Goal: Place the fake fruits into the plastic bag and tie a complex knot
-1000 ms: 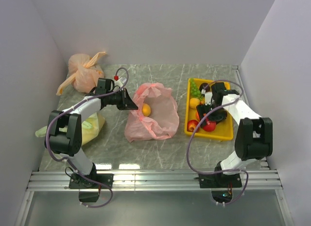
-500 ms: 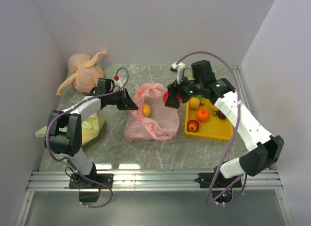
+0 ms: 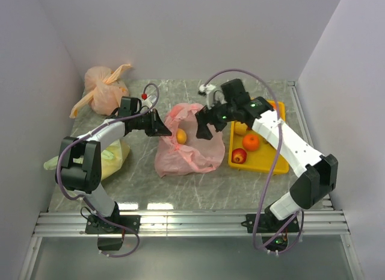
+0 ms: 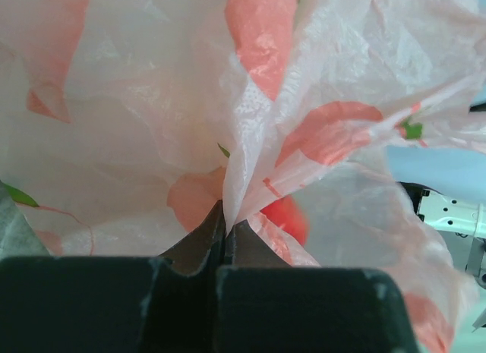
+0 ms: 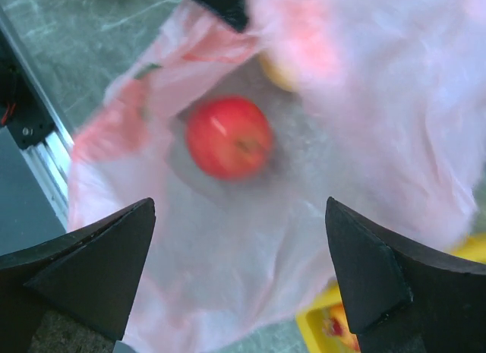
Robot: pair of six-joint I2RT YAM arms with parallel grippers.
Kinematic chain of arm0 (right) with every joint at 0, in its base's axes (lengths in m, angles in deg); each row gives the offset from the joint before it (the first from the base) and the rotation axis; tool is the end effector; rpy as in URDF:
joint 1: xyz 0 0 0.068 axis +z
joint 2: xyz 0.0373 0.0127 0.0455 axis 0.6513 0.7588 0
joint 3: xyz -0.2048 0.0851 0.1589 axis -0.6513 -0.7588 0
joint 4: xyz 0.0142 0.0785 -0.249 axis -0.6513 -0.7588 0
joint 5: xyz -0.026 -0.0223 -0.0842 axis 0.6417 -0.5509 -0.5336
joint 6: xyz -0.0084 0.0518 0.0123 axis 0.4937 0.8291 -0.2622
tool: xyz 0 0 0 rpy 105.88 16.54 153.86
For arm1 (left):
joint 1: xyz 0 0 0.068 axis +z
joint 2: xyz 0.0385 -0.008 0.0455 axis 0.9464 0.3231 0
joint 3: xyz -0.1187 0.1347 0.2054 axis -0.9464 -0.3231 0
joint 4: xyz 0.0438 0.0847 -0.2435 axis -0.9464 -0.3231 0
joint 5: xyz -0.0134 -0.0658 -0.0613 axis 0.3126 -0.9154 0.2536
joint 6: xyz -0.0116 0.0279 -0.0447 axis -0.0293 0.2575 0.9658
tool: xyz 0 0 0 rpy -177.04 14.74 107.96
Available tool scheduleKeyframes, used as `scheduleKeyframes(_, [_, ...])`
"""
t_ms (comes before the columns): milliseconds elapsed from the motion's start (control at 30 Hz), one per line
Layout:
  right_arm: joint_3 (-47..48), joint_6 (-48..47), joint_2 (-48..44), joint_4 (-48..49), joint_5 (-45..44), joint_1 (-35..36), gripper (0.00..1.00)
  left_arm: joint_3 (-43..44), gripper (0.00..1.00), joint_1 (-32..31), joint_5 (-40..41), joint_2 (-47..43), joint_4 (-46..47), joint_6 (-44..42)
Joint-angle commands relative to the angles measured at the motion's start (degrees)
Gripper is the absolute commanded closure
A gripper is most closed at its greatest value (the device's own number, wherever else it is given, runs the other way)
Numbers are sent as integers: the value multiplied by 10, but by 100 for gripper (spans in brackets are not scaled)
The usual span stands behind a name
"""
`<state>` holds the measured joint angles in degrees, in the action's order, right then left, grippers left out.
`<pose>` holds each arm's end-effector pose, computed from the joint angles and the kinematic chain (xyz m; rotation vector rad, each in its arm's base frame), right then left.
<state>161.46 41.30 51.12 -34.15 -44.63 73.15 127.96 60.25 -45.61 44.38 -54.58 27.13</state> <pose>0.2713 0.1924 0.3501 -1.0683 2.1367 0.7577 0.3357 -0.0920 0.2130 0.1098 2.4003 -1.3184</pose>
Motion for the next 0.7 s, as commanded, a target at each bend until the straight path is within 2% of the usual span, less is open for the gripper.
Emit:
scheduleKeyframes(0, [6, -1, -53, -12, 14, -67, 0, 10, 100, 2, -14, -8, 15, 4])
scheduleKeyframes(67, [-17, -20, -72, -36, 17, -103, 0, 11, 99, 2, -14, -8, 14, 3])
scheduleKeyframes(200, [-123, -55, -104, -61, -38, -178, 9, 19, 99, 3, -16, -2, 8, -1])
scheduleKeyframes(400, [-232, -43, -108, -26, -117, -184, 12, 23, 100, 3, -16, 6, 4, -4])
scheduleKeyframes(667, [-281, 4, -46, 58, -190, -187, 12, 33, 99, 3, -10, 6, -10, -16])
